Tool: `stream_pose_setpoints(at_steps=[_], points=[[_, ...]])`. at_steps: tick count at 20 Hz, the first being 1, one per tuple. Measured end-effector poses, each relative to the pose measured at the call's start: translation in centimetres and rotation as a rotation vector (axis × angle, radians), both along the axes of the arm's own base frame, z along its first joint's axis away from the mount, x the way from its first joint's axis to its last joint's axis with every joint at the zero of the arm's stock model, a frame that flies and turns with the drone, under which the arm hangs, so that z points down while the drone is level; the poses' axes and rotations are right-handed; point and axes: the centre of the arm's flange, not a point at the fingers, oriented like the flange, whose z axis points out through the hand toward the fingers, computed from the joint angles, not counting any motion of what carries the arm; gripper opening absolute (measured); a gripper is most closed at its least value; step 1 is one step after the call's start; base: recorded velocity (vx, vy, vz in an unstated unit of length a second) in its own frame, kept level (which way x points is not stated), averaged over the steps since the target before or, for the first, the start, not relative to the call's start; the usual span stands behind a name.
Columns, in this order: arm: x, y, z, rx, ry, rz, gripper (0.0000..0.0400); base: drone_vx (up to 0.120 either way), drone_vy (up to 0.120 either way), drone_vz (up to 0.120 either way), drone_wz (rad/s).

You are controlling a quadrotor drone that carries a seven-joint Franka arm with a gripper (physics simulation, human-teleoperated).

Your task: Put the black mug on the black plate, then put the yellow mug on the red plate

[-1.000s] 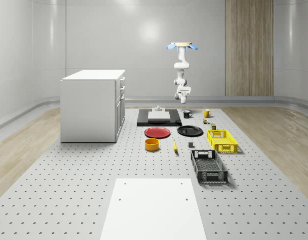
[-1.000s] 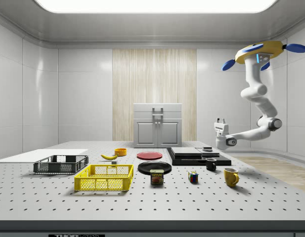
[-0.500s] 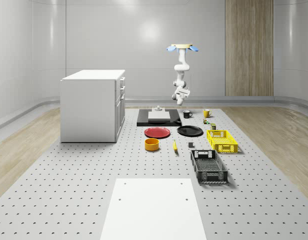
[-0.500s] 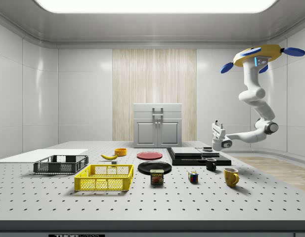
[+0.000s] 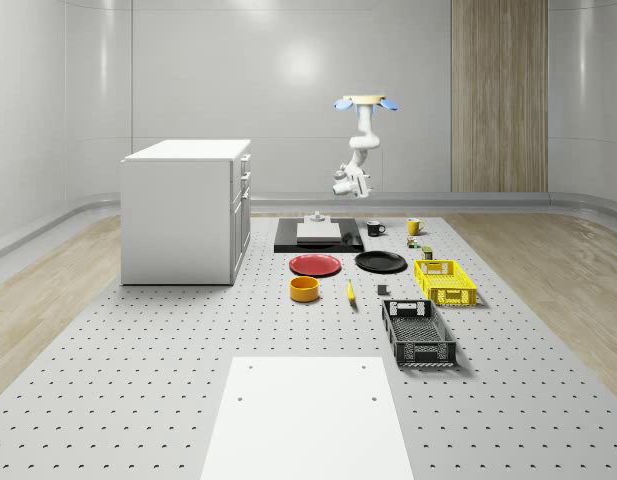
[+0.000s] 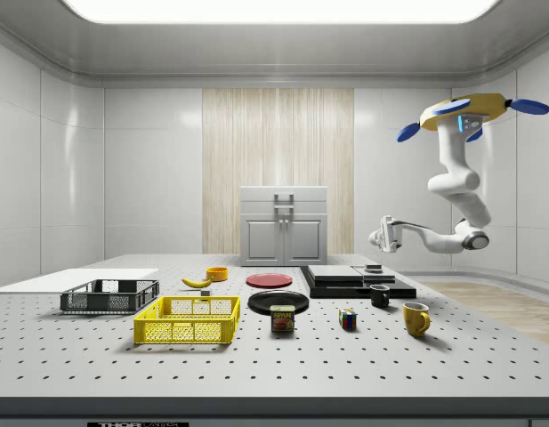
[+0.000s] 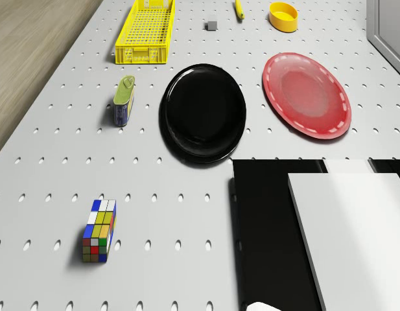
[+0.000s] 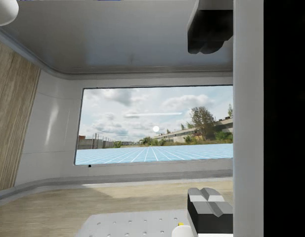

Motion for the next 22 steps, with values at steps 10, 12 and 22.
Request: stream_pose_setpoints(at_steps=[10,12,22], points=[[0.3,-6.7,-9.4,-1.241,0.003,-0.043,0.04,0.0,0.0,-0.12,0.0],[0.3,-7.6,-9.7,-1.341,0.004,-0.045,0.04,0.0,0.0,-0.12,0.0],[0.3,-9.5,-10.0,-1.536,0.008,-0.047,0.04,0.0,0.0,-0.12,0.0]])
